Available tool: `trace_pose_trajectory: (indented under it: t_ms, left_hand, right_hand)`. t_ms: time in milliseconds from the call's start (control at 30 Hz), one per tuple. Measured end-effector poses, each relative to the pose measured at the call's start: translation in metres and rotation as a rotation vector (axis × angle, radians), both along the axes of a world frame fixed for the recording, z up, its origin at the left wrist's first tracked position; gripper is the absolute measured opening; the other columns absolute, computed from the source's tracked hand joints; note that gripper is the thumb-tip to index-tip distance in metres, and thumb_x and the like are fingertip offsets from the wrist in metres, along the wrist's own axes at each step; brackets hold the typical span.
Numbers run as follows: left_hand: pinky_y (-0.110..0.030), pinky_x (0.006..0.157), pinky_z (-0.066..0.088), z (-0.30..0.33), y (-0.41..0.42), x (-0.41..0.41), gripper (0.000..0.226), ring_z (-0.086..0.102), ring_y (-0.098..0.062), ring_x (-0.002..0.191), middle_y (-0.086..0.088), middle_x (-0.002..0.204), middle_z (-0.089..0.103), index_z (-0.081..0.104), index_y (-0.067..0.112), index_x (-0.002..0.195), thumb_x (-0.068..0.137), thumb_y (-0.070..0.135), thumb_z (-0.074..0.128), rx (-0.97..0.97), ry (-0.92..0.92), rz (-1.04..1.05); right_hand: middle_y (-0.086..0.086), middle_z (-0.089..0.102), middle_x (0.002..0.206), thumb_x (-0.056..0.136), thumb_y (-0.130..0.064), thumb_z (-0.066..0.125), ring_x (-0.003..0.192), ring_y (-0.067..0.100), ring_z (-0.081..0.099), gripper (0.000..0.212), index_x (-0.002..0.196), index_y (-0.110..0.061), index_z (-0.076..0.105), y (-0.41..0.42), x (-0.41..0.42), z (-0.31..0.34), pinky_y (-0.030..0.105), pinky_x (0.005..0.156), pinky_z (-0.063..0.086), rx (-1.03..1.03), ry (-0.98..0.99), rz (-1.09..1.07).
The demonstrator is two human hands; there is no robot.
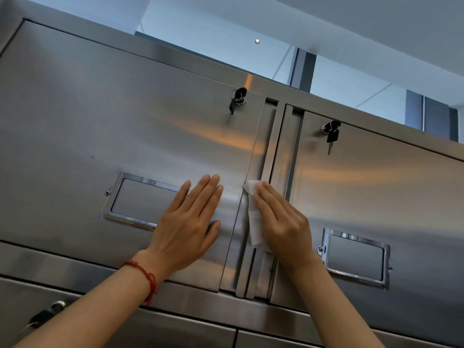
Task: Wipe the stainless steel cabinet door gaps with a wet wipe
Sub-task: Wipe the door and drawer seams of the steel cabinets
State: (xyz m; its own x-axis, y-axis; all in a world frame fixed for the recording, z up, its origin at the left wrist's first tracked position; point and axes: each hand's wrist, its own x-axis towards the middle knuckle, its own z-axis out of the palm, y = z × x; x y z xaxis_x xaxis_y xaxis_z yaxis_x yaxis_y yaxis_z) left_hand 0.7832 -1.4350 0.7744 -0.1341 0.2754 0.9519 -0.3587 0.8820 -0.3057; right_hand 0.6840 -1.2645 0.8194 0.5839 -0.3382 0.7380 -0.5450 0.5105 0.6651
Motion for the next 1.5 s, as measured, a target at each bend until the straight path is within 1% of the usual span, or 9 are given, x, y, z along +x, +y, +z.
trace_pose_trajectory:
  t_ms: [167,233,367,533,733,833,1233,1400,1500]
  left_hand:
    - [-0.046,0.11,0.024,0.0,0.001,0.0,0.056,0.033,-0.034,0.135,-0.021,0.145,0.035,0.041,-0.003,0.136,0.093,0.032,0.033,-0.003,0.011,0.014]
    - [-0.046,0.11,0.024,0.0,0.001,0.0,0.056,0.033,-0.034,0.135,-0.021,0.145,0.036,0.041,-0.003,0.137,0.093,0.031,0.033,-0.007,0.014,0.018]
    - [-0.046,0.11,0.024,-0.001,0.0,-0.001,0.056,0.032,-0.033,0.136,-0.02,0.146,0.034,0.039,-0.002,0.138,0.093,0.032,0.033,-0.003,0.006,0.031]
    - [-0.046,0.111,0.025,-0.001,0.0,-0.001,0.056,0.031,-0.032,0.136,-0.019,0.146,0.034,0.039,-0.002,0.138,0.093,0.032,0.033,0.004,0.003,0.019]
    - [-0.049,0.11,0.031,-0.002,-0.001,0.0,0.056,0.033,-0.033,0.135,-0.02,0.145,0.035,0.041,-0.001,0.137,0.093,0.033,0.033,-0.001,-0.002,0.012]
    - [-0.048,0.109,0.028,-0.001,-0.002,0.0,0.056,0.033,-0.032,0.136,-0.019,0.145,0.036,0.041,-0.001,0.137,0.093,0.033,0.032,-0.005,0.003,-0.008]
    - [-0.053,0.106,0.034,-0.002,-0.003,0.0,0.057,0.031,-0.032,0.136,-0.019,0.146,0.034,0.039,0.0,0.138,0.094,0.034,0.026,0.015,-0.029,-0.039]
    - [-0.052,0.108,0.032,-0.001,-0.005,-0.001,0.058,0.029,-0.032,0.137,-0.019,0.147,0.032,0.037,0.001,0.139,0.098,0.036,0.015,0.018,-0.041,-0.047]
    - [-0.052,0.107,0.033,-0.002,-0.005,0.0,0.058,0.029,-0.031,0.137,-0.019,0.148,0.031,0.036,0.001,0.14,0.095,0.036,0.024,0.013,-0.032,-0.051]
  right_hand:
    - [0.025,0.066,0.109,0.081,-0.001,0.068,0.105,0.033,0.064,0.022,0.1,0.009,0.07,-0.005,-0.004,-0.005,0.04,0.082,0.057,-0.036,-0.018,0.07]
    - [0.024,0.066,0.11,0.086,-0.007,0.06,0.106,0.031,0.064,0.024,0.102,0.008,0.07,-0.008,-0.003,-0.007,0.039,0.087,0.055,-0.05,-0.05,0.107]
    - [0.024,0.065,0.111,0.087,-0.018,0.063,0.108,0.031,0.063,0.031,0.104,0.008,0.069,-0.01,-0.004,-0.009,0.038,0.09,0.053,-0.067,-0.075,0.122]
    - [0.025,0.065,0.112,0.089,-0.01,0.058,0.106,0.032,0.063,0.025,0.103,0.008,0.068,-0.011,-0.004,-0.013,0.039,0.087,0.054,-0.102,-0.058,0.115]
    - [0.024,0.063,0.116,0.084,0.001,0.067,0.11,0.032,0.061,0.024,0.107,0.009,0.067,-0.013,-0.006,-0.018,0.041,0.084,0.056,-0.128,-0.089,0.102]
    - [0.023,0.062,0.118,0.072,0.011,0.076,0.111,0.032,0.06,0.038,0.108,0.009,0.066,-0.014,-0.006,-0.021,0.041,0.087,0.055,-0.125,-0.12,0.079]
    - [0.026,0.063,0.115,0.063,0.01,0.082,0.107,0.034,0.062,0.049,0.109,0.01,0.065,-0.009,0.013,-0.022,0.04,0.083,0.056,-0.093,-0.151,-0.16]
    - [0.027,0.063,0.114,0.064,0.011,0.08,0.106,0.036,0.062,0.046,0.107,0.011,0.066,-0.013,0.015,-0.025,0.042,0.083,0.056,-0.113,-0.142,-0.171]
    - [0.027,0.063,0.113,0.063,0.011,0.08,0.106,0.037,0.062,0.045,0.106,0.01,0.066,-0.01,0.014,-0.033,0.043,0.082,0.056,-0.069,-0.117,-0.184]
